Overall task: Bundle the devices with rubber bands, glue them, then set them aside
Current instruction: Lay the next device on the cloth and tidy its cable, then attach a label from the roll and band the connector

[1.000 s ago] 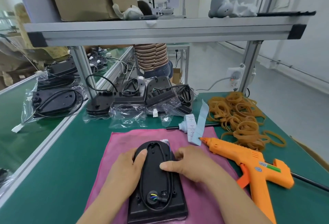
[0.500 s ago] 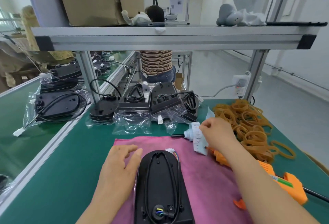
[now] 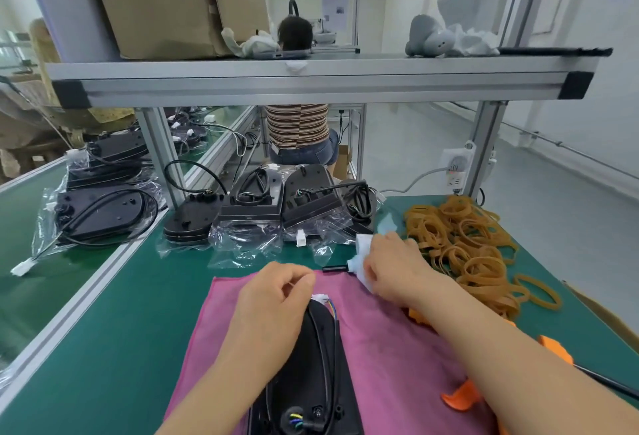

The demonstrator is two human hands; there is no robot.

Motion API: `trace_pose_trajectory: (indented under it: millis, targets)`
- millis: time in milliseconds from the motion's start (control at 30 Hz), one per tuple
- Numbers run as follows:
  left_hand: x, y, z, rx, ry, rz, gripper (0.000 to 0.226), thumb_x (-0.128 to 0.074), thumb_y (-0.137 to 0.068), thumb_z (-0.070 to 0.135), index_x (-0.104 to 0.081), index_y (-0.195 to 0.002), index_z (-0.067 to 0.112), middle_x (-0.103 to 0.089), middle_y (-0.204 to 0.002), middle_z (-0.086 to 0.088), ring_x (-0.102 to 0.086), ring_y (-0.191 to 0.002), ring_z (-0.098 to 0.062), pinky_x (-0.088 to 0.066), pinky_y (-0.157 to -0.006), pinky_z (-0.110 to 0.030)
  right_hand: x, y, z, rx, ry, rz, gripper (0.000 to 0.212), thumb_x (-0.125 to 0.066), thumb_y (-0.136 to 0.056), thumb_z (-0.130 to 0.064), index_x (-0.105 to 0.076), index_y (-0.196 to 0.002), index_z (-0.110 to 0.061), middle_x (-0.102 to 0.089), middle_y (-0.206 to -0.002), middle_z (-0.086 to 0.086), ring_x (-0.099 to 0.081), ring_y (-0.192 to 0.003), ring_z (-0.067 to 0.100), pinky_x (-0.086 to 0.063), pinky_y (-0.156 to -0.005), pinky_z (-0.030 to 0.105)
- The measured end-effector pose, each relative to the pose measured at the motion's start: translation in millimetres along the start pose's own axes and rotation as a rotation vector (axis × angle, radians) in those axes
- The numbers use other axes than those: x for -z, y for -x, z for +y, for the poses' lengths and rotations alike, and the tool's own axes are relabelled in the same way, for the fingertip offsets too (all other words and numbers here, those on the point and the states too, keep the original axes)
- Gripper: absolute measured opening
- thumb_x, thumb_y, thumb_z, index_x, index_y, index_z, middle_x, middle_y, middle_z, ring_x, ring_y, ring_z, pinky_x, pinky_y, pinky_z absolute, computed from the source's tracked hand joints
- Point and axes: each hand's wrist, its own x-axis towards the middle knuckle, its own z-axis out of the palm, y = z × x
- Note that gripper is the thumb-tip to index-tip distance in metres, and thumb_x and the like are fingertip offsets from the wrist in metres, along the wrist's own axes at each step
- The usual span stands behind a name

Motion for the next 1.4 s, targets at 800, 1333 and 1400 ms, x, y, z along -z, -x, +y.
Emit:
trace_pose_trajectory:
  millis: [800,1333,1400]
  targets:
    - [-52.5,-73.4,19.0,0.483,0.727,-0.299,0.018,-0.049,-0.101,0.004,-0.067,-0.103,0.002,-0.073,-0.084,-0.013,-0.069,-0.067,-0.021,-0.059,-0.063,-0.033,34.5,54.2,-5.7,-0.326,-0.686,0.252,0.024,-0.051,-0.094,-0.02,-0.072,-0.104,-0.022,-0.071,-0.109,-0.001,-0.061,-0.103,0.022,-0.05,-0.089,0.037]
    - [-51.8,-82.2,54.1,0.448,0.954,-0.21,0.022,-0.045,-0.103,0.007,-0.061,-0.088,0.004,-0.064,-0.067,-0.007,-0.065,-0.052,-0.014,-0.054,-0.046,-0.026,28.0,54.8,0.3,-0.19,-1.359,-0.228,0.018,-0.069,-0.091,-0.031,-0.072,-0.1,-0.016,-0.075,-0.096,0.003,-0.069,-0.088,0.017,-0.055,-0.085,0.038]
    - [-52.7,-82.0,56.7,0.453,1.001,-0.207,0.018,-0.048,-0.103,0.009,-0.062,-0.094,0.003,-0.067,-0.079,-0.01,-0.066,-0.066,-0.017,-0.058,-0.054,-0.027,19.9,51.9,-2.6,-0.269,-1.583,-0.262,0.008,-0.07,-0.09,-0.013,-0.07,-0.097,-0.009,-0.075,-0.082,0.007,-0.07,-0.073,0.016,-0.056,-0.07,0.031]
